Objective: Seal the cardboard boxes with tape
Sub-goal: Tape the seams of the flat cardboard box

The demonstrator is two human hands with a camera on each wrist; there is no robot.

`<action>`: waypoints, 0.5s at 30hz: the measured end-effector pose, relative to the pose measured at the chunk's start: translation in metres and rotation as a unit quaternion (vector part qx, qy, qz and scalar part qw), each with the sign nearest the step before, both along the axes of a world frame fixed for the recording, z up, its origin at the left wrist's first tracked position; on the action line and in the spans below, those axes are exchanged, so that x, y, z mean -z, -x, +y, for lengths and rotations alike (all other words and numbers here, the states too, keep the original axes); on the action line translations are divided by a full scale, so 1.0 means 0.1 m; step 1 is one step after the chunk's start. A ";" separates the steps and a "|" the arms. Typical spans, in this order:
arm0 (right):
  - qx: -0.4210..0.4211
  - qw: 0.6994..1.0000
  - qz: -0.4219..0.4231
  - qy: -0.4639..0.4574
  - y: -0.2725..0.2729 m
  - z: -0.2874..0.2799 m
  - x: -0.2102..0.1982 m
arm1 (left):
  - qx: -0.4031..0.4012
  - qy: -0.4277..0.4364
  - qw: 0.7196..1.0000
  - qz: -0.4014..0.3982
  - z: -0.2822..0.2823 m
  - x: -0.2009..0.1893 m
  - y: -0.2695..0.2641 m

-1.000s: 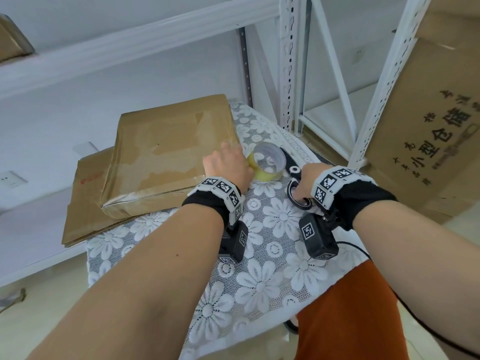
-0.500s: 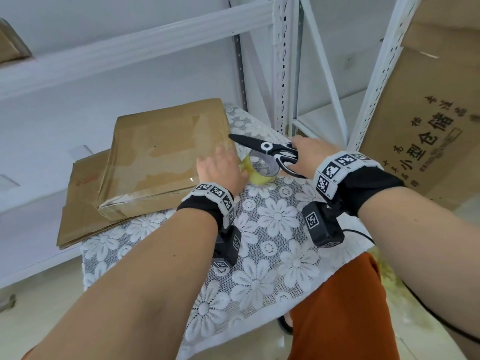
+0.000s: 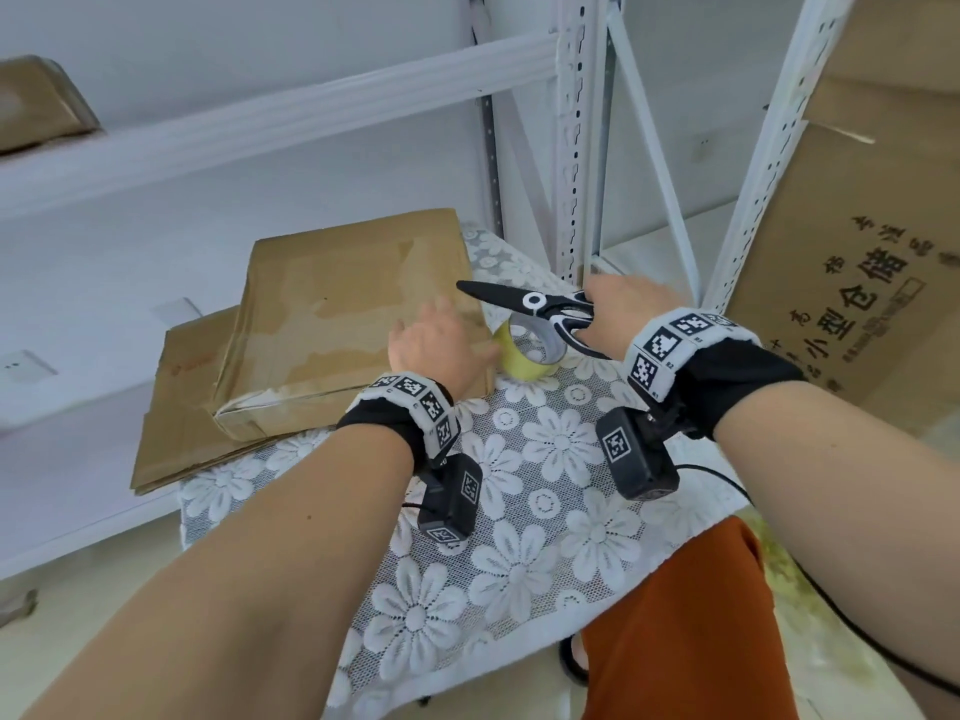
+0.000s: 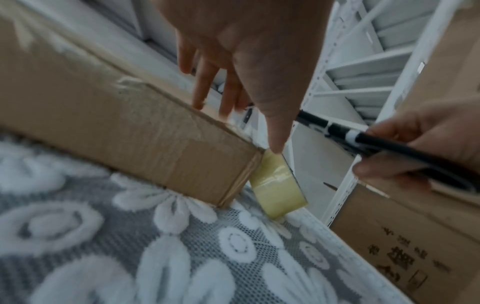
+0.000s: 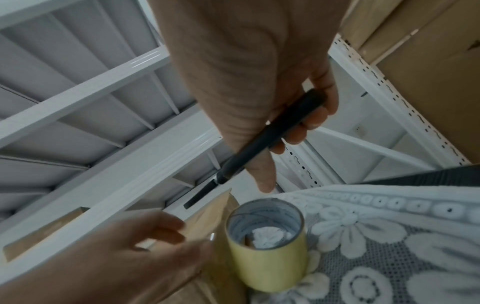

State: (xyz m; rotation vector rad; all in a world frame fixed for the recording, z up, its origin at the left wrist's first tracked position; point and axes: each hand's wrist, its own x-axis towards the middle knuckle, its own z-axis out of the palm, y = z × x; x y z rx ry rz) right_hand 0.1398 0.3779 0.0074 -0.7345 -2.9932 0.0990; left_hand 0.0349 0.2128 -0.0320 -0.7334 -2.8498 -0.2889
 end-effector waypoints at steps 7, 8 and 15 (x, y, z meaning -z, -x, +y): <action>-0.094 0.993 0.062 -0.028 0.11 -0.15 0.14 | 0.161 0.013 0.970 0.181 -0.10 -0.10 -0.06; -0.107 0.991 0.073 -0.020 0.12 -0.17 0.14 | 0.189 0.027 0.968 0.161 -0.09 -0.11 -0.07; -0.171 0.982 0.080 -0.007 0.15 -0.23 0.12 | 0.245 0.051 0.962 0.106 -0.24 -0.03 -0.12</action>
